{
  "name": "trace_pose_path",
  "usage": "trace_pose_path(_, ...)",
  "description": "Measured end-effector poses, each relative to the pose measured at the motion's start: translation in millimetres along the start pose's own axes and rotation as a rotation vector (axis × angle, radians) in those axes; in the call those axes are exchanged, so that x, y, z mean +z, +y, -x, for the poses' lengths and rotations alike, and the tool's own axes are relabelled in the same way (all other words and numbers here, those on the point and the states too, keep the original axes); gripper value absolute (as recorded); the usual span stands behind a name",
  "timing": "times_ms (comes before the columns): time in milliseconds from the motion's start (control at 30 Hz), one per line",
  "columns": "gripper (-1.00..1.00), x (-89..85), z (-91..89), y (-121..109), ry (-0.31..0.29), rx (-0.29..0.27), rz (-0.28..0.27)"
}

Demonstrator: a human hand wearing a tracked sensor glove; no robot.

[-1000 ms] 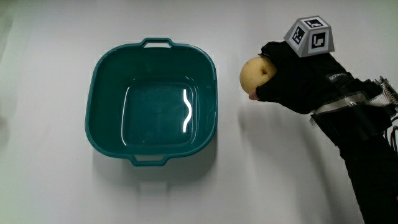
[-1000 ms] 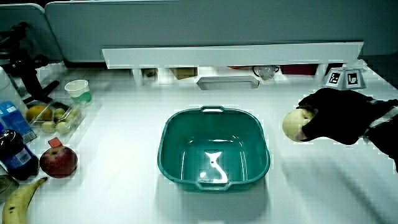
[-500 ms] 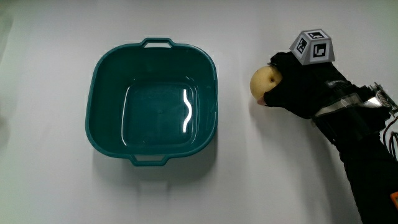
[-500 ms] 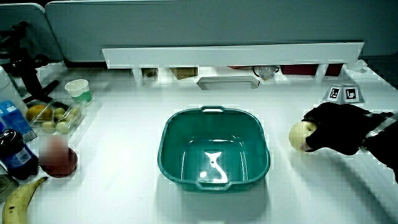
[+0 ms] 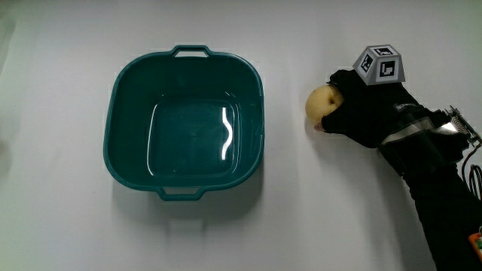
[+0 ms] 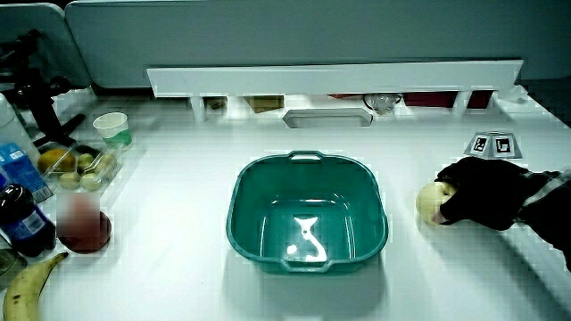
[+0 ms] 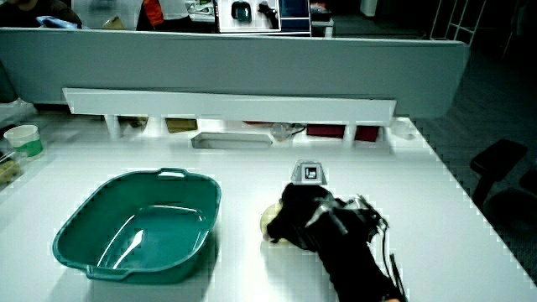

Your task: Place pear on desk

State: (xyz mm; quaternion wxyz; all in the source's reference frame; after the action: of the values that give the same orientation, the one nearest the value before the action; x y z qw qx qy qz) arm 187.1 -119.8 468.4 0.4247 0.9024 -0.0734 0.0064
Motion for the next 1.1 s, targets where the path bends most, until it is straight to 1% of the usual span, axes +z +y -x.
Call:
trace_pose_path(67, 0.00, -1.1, -1.7, 3, 0.012, -0.011, 0.024)
trace_pose_path(100, 0.00, -0.1, -1.4, 1, 0.031, 0.000, 0.036)
trace_pose_path(133, -0.04, -2.8, -4.1, 4, 0.027, -0.012, 0.049)
trace_pose_path(233, -0.17, -5.5, -7.6, 4, 0.066, -0.002, 0.069)
trace_pose_path(267, -0.22, -6.3, -8.5, 5, 0.071, 0.002, 0.069)
trace_pose_path(333, -0.30, -8.2, -9.0, 6, 0.068, -0.002, 0.084)
trace_pose_path(367, -0.35, -8.3, -8.6, 5, 0.062, -0.013, 0.076)
trace_pose_path(400, -0.39, -8.8, -8.3, 4, 0.065, -0.001, 0.095)
trace_pose_path(433, -0.43, -9.1, -8.5, 4, 0.062, -0.002, 0.097)
trace_pose_path(467, -0.48, -9.1, -8.2, 2, 0.061, 0.001, 0.122)
trace_pose_path(500, -0.52, -8.2, -8.5, 0, 0.057, 0.003, 0.111)
trace_pose_path(533, -0.57, -7.1, -8.9, -3, 0.065, -0.006, 0.120)
trace_pose_path(567, -0.61, -3.0, -5.8, -11, 0.061, -0.007, 0.103)
trace_pose_path(600, -0.65, -1.7, -4.5, -15, 0.043, -0.020, 0.094)
trace_pose_path(633, -0.70, 0.8, -0.3, -23, 0.007, -0.033, 0.064)
trace_pose_path(667, -0.74, 3.8, 6.6, -33, -0.046, -0.029, 0.023)
trace_pose_path(700, -0.78, 5.0, 12.2, -42, -0.071, -0.038, 0.005)
trace_pose_path(733, -0.83, 5.6, 18.1, -51, -0.137, -0.058, -0.081)
trace_pose_path(767, -0.87, 9.3, 28.8, -66, -0.157, -0.027, -0.100)
trace_pose_path(800, -0.91, 9.9, 37.4, -77, -0.107, 0.010, -0.013)
trace_pose_path(833, -0.96, 6.3, 41.3, -82, -0.158, 0.018, -0.100)
trace_pose_path(867, -1.00, 11.6, 56.6, -101, -0.167, 0.098, -0.105)
trace_pose_path(900, -1.00, 16.9, 71.9, -121, -0.177, 0.177, -0.111)
trace_pose_path(933, -1.00, 12.3, 78.4, -127, -0.173, 0.215, -0.048)
trace_pose_path(967, -1.00, -2.4, 76.0, -120, -0.173, 0.195, 0.010)
trace_pose_path(1000, -1.00, 0.2, 86.8, -133, -0.203, 0.224, -0.025)
trace_pose_path(1033, -1.00, -4.7, 90.7, -137, -0.236, 0.199, -0.048)
trace_pose_path(1067, -1.00, -2.4, 99.9, -148, -0.232, 0.265, -0.026)
trace_pose_path(1100, -1.00, -26.5, 90.1, -132, -0.248, 0.184, 0.004)
